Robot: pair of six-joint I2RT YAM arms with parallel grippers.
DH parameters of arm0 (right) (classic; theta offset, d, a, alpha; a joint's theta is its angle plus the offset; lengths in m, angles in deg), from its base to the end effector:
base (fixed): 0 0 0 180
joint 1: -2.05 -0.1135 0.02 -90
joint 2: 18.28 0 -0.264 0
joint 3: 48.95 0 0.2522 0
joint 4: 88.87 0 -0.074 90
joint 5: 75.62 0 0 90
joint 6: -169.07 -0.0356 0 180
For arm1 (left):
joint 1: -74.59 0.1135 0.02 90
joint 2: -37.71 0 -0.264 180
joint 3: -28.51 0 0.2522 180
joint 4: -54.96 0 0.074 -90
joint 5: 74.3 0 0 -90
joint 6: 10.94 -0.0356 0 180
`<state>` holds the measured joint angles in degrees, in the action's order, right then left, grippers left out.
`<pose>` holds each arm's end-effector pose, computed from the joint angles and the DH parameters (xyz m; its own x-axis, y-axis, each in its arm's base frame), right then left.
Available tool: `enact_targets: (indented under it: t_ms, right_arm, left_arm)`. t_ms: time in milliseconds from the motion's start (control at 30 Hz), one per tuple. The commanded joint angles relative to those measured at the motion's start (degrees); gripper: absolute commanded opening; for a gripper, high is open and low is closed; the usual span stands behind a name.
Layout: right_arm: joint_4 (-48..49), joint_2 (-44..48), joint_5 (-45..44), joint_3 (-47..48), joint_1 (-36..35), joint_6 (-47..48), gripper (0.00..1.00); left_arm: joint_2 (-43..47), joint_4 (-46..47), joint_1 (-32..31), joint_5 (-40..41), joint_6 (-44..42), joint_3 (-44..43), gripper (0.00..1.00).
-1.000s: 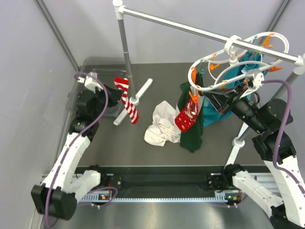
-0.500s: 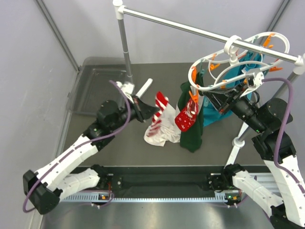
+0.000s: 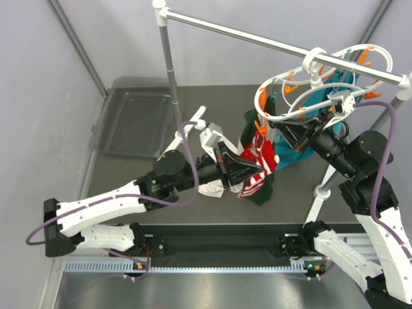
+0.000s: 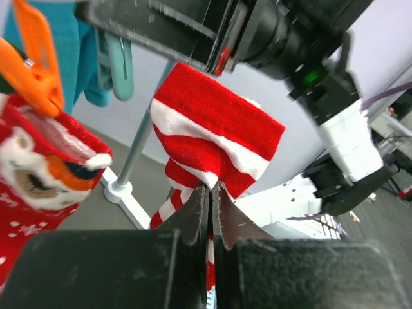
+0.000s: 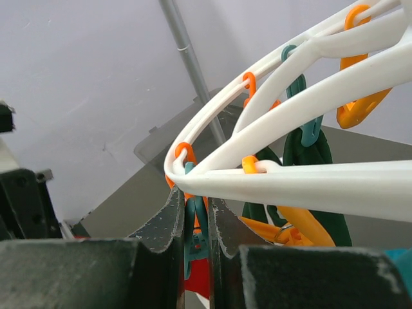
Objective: Clip the socks to the hanger
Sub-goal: Clamp the sock onto the hanger.
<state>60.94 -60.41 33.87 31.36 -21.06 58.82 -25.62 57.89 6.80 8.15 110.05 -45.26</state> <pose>0.1140 0.0615 0.4614 -0.1133 0.3064 -0.9451 -0.6765 0.6729 0.2992 0.0924 -0.2386 0.4204 -0.4225 -0.3155 -0.8497 0.8732 0.1096 -0.4749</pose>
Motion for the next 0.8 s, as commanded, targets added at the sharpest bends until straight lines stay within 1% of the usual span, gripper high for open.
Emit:
enact_targets:
  t_ms: [0, 167, 367, 433, 467, 500, 767]
  right_arm:
    - [-8.4, -0.7, 1.4, -0.9, -1.1, -2.3, 0.00]
    - [-9.1, 0.2, 1.1, -0.1, -1.1, -2.6, 0.00]
    - [-9.7, 1.4, 1.3, -0.4, -1.1, -2.9, 0.00]
    - [-9.9, 1.7, 1.4, -0.6, -1.1, -2.9, 0.00]
    - [-10.0, 2.0, 1.3, -0.8, -1.1, -2.9, 0.00]
    - [-10.2, 2.2, 1.3, -0.8, -1.1, -2.8, 0.00]
    - [-10.9, 2.7, 1.0, -0.5, -1.1, -2.2, 0.00]
  left_arm:
    - [-4.9, 4.9, -1.3, 0.9, -1.5, -2.2, 0.00]
    - [-9.5, 5.8, -1.6, 2.1, -1.9, -4.1, 0.00]
    - [-12.5, 4.8, -1.6, 6.7, -2.6, -6.3, 0.00]
    - [-12.8, 4.8, -1.6, 7.1, -2.5, -6.5, 0.00]
    - [-13.0, 4.8, -1.6, 9.5, -2.6, -6.5, 0.00]
    - [-13.0, 4.9, -1.7, 9.9, -2.5, -6.4, 0.00]
    - [-13.0, 4.8, -1.6, 11.9, -2.5, -6.3, 0.00]
